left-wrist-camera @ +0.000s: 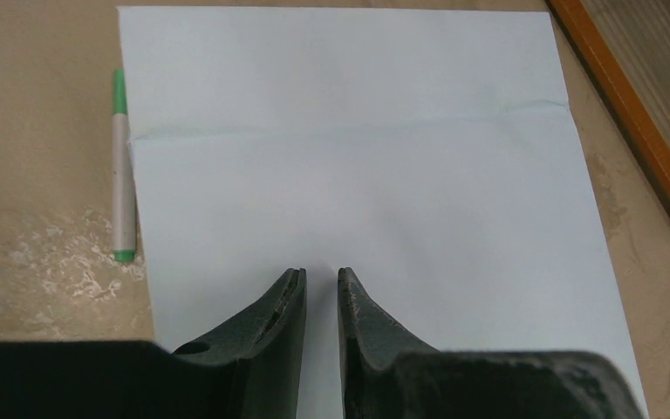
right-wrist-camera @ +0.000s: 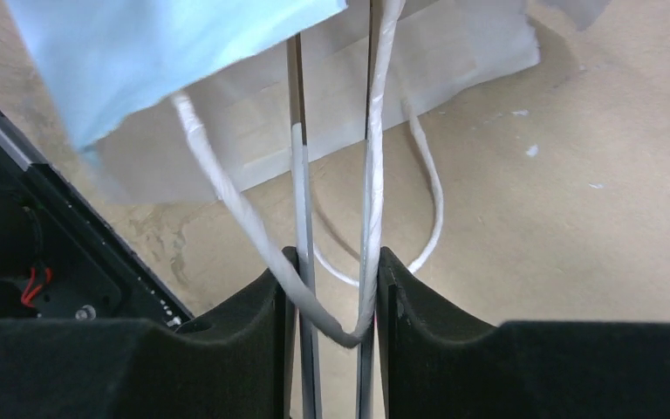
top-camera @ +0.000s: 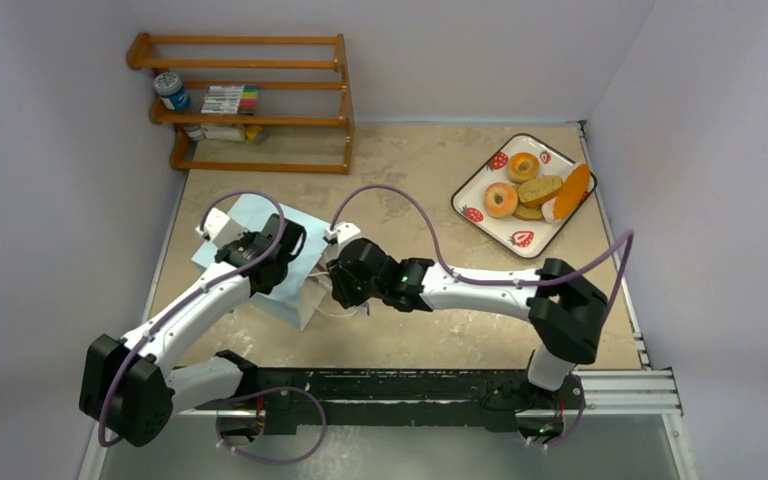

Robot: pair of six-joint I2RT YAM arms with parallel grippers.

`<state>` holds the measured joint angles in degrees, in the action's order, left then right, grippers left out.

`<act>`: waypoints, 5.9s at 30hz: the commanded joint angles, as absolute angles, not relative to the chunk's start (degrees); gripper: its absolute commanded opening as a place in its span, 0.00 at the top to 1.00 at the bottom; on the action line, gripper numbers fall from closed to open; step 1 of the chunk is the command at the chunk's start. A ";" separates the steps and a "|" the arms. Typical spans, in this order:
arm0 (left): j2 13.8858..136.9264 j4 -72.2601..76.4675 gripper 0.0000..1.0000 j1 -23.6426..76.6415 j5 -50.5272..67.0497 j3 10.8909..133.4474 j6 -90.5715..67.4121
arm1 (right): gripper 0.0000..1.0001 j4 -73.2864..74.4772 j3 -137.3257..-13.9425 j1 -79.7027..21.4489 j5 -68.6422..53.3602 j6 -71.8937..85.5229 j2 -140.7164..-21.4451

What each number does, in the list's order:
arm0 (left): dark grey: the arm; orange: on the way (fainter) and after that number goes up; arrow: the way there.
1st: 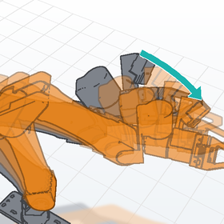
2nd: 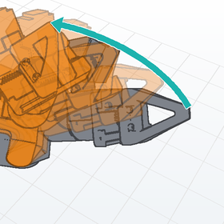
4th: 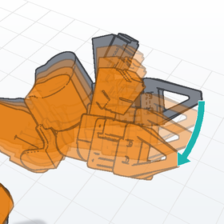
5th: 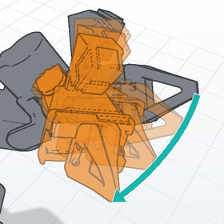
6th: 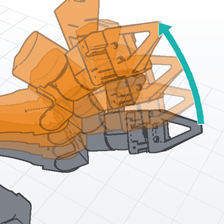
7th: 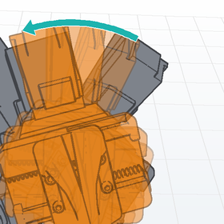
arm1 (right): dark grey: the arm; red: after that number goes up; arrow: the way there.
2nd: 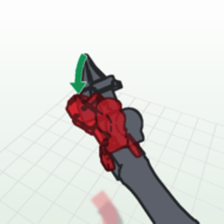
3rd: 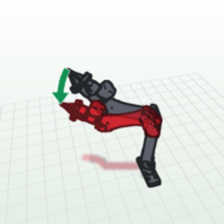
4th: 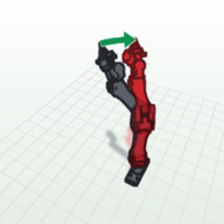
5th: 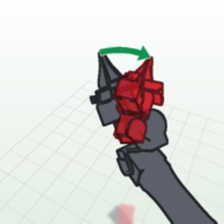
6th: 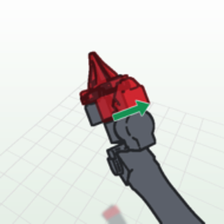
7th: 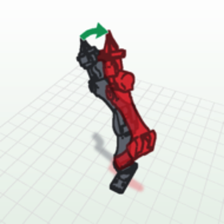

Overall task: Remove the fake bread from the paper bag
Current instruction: Move the paper bag to the center of the board, then take out the fake bread from the paper bag.

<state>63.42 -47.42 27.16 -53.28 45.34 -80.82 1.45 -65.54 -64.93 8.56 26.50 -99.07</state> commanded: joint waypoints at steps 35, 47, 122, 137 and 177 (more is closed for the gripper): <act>82.68 -19.61 0.84 4.57 -29.04 53.51 -70.24 | 0.97 25.10 -63.67 -77.52 23.62 47.97 -84.00; 72.86 -25.07 0.64 4.57 -29.90 55.80 -67.88 | 0.89 19.65 -66.25 -77.43 25.15 44.00 -86.07; 47.20 -41.13 0.56 4.57 -21.46 46.80 -68.86 | 0.74 21.00 -69.69 -86.30 34.09 48.58 -88.10; 48.26 -40.31 0.56 4.58 -21.06 46.12 -68.72 | 0.75 15.26 -77.41 -76.97 33.23 37.99 -97.46; 49.34 -38.08 0.56 4.57 -19.69 43.73 -68.26 | 0.63 11.95 -77.33 -72.39 33.65 34.46 -103.36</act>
<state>49.74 -39.90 4.89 -19.68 43.90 -69.30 17.85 -77.25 -73.45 30.85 38.70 -104.51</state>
